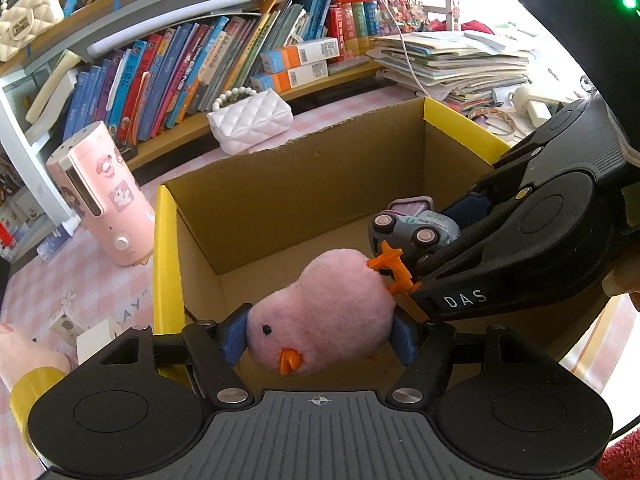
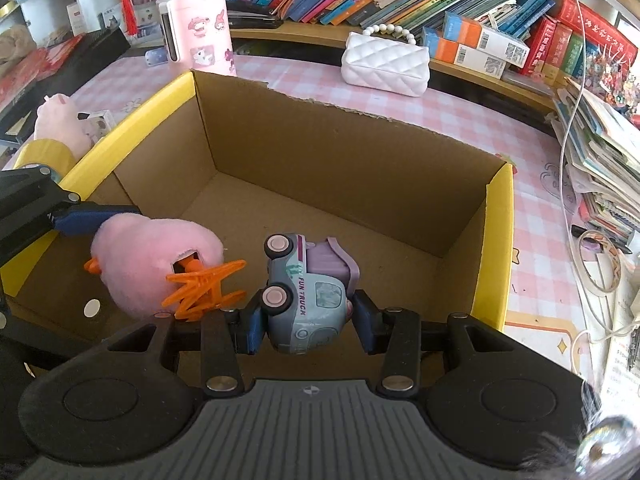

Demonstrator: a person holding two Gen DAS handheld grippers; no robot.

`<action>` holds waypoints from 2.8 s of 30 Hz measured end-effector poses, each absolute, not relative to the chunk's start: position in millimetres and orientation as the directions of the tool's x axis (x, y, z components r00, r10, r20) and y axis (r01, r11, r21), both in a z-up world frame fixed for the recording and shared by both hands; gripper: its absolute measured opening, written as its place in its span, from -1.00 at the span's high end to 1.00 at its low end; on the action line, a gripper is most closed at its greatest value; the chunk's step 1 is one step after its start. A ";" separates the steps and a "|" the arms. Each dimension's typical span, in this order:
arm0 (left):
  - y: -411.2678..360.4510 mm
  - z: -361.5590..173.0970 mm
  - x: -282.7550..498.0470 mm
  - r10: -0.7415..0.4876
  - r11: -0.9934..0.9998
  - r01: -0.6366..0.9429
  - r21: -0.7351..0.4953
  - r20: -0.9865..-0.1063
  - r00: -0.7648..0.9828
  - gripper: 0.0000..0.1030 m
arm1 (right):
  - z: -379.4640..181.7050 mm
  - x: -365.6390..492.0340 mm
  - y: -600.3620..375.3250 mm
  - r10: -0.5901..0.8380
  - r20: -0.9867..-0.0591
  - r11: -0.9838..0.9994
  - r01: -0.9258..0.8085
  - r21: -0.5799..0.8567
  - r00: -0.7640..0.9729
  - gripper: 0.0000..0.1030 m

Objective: Organize objects
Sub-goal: 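Lower both items into the box and open both grippers, then lift both grippers out of the box and back toward the table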

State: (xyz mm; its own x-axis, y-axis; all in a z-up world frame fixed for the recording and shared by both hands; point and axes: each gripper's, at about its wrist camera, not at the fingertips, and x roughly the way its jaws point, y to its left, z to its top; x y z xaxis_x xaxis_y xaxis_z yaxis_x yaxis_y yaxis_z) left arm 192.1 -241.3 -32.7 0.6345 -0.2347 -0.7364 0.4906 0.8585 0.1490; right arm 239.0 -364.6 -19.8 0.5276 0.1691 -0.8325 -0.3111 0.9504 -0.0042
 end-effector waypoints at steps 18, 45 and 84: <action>-243.4 -32.4 192.8 -0.238 0.857 0.492 0.154 -0.728 0.643 -0.40 | -19.5 238.0 -367.9 0.159 -0.830 0.960 -0.281 0.003 0.535 0.19; -192.6 19.0 129.1 -0.304 0.912 0.405 0.057 -0.567 0.765 -0.60 | 37.5 149.4 -371.2 0.041 -0.604 0.999 -0.023 0.038 0.796 0.04; -74.4 -32.3 15.8 -0.262 0.915 0.403 0.032 -0.711 0.652 -0.67 | -21.8 -12.8 -251.2 -0.099 -0.728 0.985 0.173 0.027 0.678 -0.15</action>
State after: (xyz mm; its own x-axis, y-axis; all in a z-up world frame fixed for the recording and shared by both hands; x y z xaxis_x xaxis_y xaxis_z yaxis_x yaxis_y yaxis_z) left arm 15.8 -74.4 -32.3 0.6522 -0.2624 -0.7112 0.4032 0.9145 0.0324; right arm -12.8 -251.2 -21.8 0.6782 -0.0988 -0.7282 0.1728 0.9846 0.0274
